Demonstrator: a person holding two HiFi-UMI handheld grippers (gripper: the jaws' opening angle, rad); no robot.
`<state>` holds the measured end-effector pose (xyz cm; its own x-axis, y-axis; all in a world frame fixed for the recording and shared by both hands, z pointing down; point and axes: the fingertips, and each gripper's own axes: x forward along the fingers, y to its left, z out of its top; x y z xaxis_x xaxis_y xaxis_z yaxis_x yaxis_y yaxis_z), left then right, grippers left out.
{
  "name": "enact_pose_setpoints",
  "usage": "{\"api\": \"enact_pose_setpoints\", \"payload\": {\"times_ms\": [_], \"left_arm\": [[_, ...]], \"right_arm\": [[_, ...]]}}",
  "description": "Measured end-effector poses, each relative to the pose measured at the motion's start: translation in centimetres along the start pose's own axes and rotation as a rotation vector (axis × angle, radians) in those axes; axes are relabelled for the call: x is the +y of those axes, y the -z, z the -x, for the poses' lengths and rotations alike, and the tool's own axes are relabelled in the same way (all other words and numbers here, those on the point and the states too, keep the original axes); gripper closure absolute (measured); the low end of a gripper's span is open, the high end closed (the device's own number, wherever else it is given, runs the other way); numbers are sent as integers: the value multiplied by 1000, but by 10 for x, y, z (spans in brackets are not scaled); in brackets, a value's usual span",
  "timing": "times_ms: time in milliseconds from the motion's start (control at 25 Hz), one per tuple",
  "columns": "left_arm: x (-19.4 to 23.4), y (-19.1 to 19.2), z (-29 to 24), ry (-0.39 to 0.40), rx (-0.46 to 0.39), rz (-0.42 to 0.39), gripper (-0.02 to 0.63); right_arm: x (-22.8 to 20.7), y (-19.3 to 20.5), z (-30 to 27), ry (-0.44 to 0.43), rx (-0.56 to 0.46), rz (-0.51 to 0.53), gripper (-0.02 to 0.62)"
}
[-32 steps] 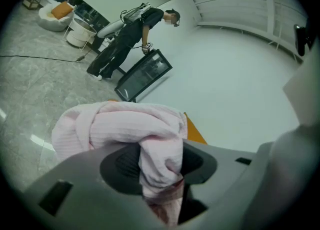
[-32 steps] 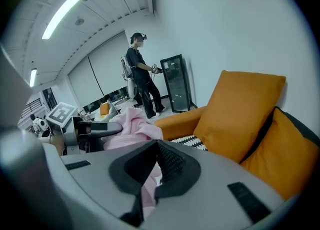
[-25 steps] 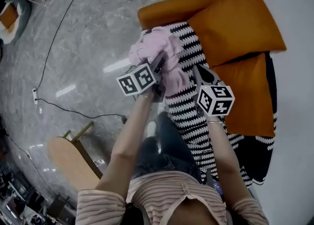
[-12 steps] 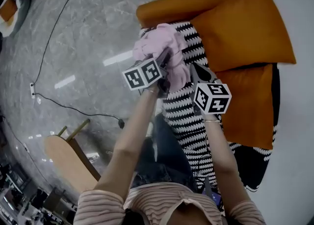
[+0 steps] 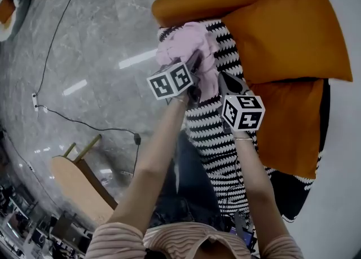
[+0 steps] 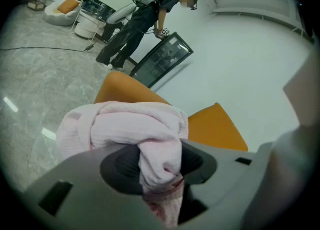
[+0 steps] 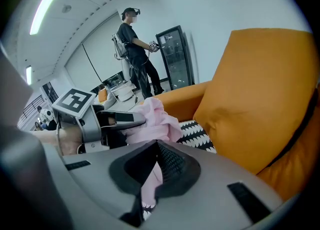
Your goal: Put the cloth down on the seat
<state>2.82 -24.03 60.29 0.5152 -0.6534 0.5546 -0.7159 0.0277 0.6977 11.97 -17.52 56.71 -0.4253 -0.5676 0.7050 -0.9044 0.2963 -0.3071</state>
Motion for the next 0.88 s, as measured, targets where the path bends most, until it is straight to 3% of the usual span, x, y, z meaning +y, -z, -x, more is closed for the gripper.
{"api": "enact_pose_setpoints", "payload": {"times_ms": [880], "left_arm": [[51,39,-65,-62,55,11,423]], "right_arm": [[-31,34,-55,9,87,-4,588]]}}
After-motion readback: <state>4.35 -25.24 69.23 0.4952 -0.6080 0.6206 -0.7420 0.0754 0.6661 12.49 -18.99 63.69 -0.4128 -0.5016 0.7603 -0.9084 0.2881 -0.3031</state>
